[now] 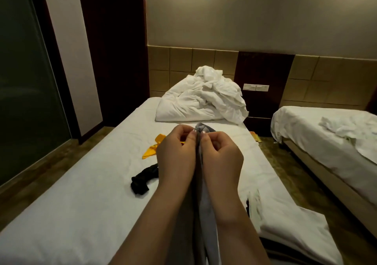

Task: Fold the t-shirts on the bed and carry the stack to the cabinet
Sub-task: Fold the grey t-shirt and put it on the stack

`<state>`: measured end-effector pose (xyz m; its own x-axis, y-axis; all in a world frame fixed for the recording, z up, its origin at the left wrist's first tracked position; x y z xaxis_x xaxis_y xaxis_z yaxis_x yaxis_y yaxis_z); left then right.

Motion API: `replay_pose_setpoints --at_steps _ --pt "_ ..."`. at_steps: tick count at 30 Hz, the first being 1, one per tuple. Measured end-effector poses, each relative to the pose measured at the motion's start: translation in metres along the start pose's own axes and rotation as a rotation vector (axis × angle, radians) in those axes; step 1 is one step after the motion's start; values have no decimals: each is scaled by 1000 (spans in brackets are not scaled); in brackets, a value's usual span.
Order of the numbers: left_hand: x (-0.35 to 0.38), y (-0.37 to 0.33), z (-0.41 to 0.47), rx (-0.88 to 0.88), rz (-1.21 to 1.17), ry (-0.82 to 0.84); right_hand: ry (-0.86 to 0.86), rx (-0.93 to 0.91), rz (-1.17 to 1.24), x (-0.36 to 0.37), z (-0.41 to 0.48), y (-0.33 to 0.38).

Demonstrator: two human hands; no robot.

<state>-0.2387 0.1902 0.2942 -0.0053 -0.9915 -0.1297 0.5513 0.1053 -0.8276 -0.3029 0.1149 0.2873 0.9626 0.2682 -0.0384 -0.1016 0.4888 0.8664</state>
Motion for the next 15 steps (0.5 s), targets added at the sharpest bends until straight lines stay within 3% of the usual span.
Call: replay_pose_setpoints --at_steps 7,15 --pt "-4 3 1 65 7 24 49 -26 54 5 -2 -1" --pt "-8 2 14 -7 -131 100 287 207 371 9 1 3"
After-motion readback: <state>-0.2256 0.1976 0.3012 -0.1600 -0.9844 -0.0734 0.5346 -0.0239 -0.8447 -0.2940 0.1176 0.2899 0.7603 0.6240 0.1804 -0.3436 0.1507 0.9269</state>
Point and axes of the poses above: each hand's wrist, its own z-axis towards the middle knuckle, its own x-axis out of the palm, y = z × x, the point moved 4 cm from there along z, towards the middle knuckle, and after that the axes turned 10 degrees about -y, right-handed, at the moved point
